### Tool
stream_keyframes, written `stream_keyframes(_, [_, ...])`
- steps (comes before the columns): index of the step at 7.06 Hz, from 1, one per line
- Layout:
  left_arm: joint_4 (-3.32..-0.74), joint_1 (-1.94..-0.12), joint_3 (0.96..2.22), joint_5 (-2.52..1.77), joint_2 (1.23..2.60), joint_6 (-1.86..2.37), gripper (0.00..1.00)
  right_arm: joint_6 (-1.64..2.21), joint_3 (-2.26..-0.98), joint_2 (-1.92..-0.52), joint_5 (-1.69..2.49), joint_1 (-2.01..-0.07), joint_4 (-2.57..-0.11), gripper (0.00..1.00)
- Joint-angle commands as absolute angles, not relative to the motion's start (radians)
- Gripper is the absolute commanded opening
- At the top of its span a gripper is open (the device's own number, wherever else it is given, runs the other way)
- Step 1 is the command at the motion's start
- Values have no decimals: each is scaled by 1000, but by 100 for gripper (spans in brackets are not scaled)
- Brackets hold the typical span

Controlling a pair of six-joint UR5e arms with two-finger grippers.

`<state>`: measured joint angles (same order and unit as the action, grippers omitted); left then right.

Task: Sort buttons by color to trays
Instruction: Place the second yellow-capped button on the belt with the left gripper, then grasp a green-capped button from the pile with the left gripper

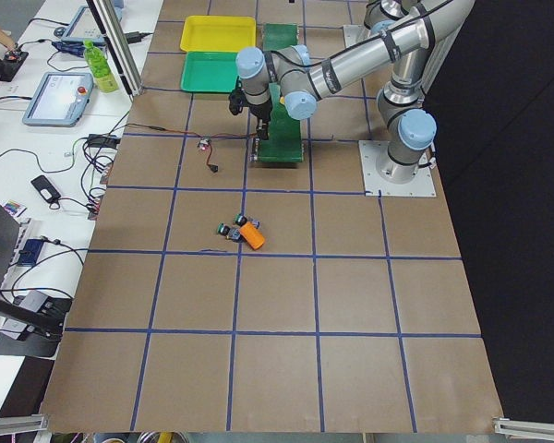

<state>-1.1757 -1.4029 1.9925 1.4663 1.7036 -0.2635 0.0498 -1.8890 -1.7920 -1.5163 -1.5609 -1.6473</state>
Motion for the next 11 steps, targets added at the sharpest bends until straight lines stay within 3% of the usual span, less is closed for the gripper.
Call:
stream_keyframes(1, [-1056,-1439,2089,1465,1721,-203,0,61,-1887,-1795,-1592,-1562,-1638,100])
stream_keyframes(2, [-1054,-1437,2095,1463,1720,-207,21,60,-1887,-1796,-1588,-1563,-1637,100])
stream_keyframes(3, [-1057,-1443,2098,1456,1697,-175,69,60,-1882,-1796,-1582,-1563,-1638,100])
stream_keyframes(4, [-1057,-1447,2098,1453,1709,-135,93,55,-1876,-1808,-1575,-1566,-1638,100])
stream_keyframes(5, [-1054,-1471,2091,1453,1703,-120,100,51,-1873,-1816,-1547,-1568,-1658,100])
stream_keyframes(6, [-1055,-1477,2076,1465,1695,-123,100,54,-1871,-1816,-1536,-1566,-1666,100])
stream_keyframes(9, [-1159,-1347,1800,1584,1788,-182,100,60,-1875,-1822,-1536,-1562,-1674,100])
stream_keyframes(11, [-1157,-1139,1666,1606,1921,-503,100,103,-1873,-1807,-1534,-1562,-1674,100])
